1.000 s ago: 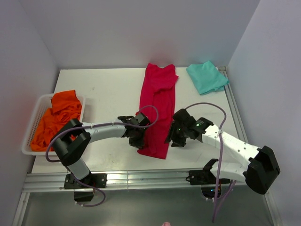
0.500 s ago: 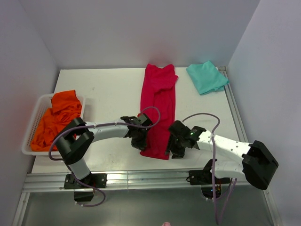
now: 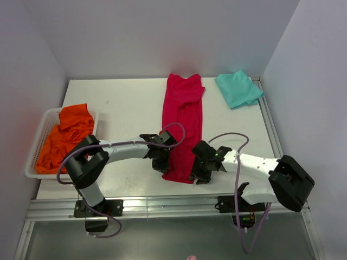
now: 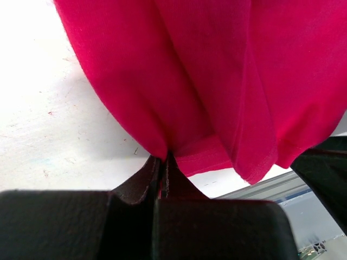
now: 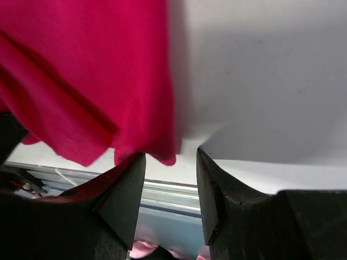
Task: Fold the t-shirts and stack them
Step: Fold the tshirt
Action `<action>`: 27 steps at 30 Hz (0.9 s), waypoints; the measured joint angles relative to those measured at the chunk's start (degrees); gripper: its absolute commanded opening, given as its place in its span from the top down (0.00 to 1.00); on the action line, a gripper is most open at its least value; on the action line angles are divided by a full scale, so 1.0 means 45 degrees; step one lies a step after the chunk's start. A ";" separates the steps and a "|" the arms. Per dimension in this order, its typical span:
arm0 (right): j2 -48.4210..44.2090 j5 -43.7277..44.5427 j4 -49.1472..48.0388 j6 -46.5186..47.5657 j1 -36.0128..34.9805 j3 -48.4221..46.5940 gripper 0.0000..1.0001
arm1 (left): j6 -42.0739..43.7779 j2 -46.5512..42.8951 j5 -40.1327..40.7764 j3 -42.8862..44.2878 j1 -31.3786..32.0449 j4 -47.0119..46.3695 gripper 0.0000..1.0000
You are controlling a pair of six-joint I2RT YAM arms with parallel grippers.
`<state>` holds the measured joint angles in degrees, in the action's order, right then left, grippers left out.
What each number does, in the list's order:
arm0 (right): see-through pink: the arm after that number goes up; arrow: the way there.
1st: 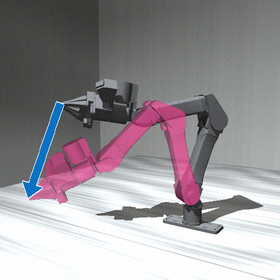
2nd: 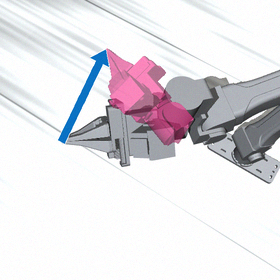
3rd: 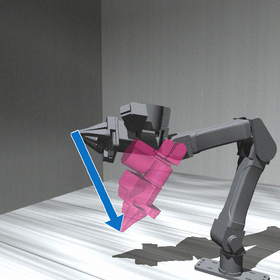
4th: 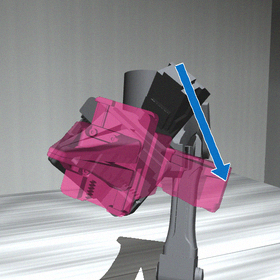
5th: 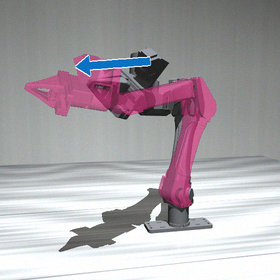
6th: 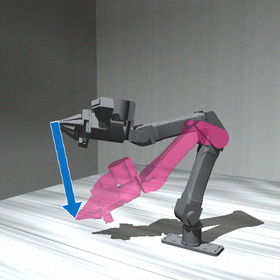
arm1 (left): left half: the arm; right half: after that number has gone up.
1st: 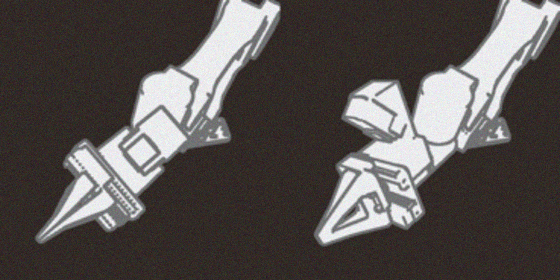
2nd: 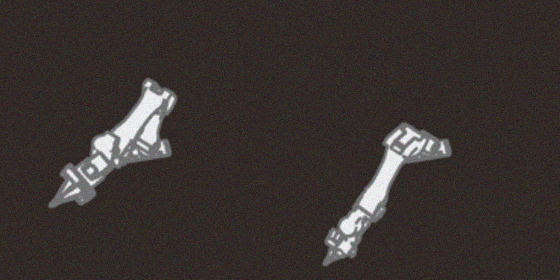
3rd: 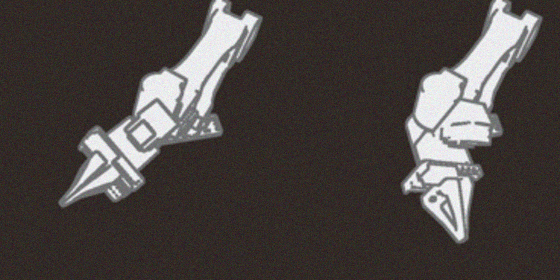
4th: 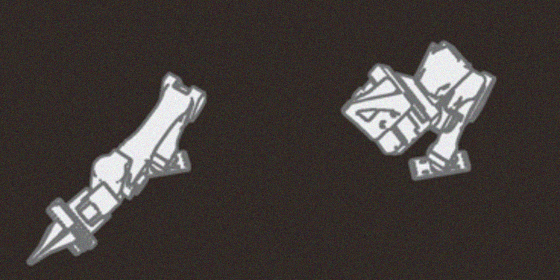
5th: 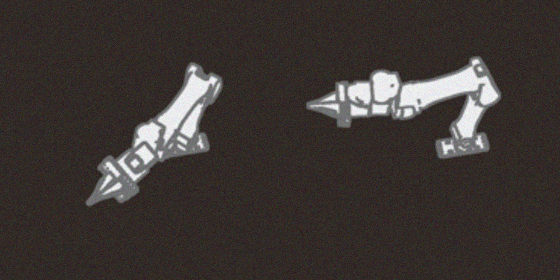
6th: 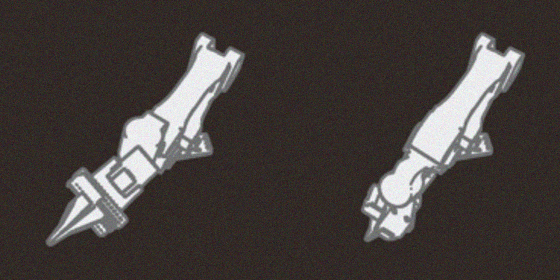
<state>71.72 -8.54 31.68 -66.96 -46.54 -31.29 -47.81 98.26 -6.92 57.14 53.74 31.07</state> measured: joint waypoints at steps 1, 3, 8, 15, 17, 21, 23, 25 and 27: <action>0.0112 0.0019 -0.0073 0.0029 -0.0010 -0.0087 0.50 | 0.0000 0.0000 0.0000 0.0000 0.0000 0.0000 1.00; 0.0165 0.0136 -0.0107 0.0083 -0.0019 -0.0160 0.50 | -0.0005 0.0000 0.0000 0.0000 0.0000 0.0000 1.00; -0.0165 0.0665 0.0296 0.0175 -0.0024 -0.0219 0.50 | -0.0015 -0.0005 0.0005 0.0000 0.0015 -0.0005 1.00; -0.1457 0.1214 0.1190 0.0155 -0.0044 -0.0325 0.50 | -0.0019 -0.0005 0.0005 -0.0005 0.0024 -0.0029 1.00; -0.1875 0.1326 0.1277 0.0121 -0.0044 -0.0325 0.49 | -0.0019 -0.0005 0.0005 -0.0005 0.0024 -0.0024 1.00; -0.1923 0.1375 0.1224 0.0131 -0.0044 -0.0389 0.49 | -0.0005 0.0000 0.0000 -0.0005 0.0024 -0.0029 1.00; -0.1355 0.1360 0.1103 0.0151 -0.0044 -0.0520 0.50 | 0.0000 0.0000 0.0000 0.0000 0.0024 -0.0024 1.00; -0.0636 0.1321 0.0811 0.0180 -0.0044 -0.0563 0.50 | 0.0010 0.0000 0.0000 0.0000 0.0024 -0.0024 1.00; -0.0078 0.1268 0.0612 0.0185 -0.0044 -0.0563 0.52 | 0.0015 0.0000 0.0000 0.0000 0.0024 -0.0019 1.00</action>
<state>71.37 -2.83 34.44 -66.13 -46.74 -33.82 -47.75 98.26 -6.92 57.14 53.84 30.98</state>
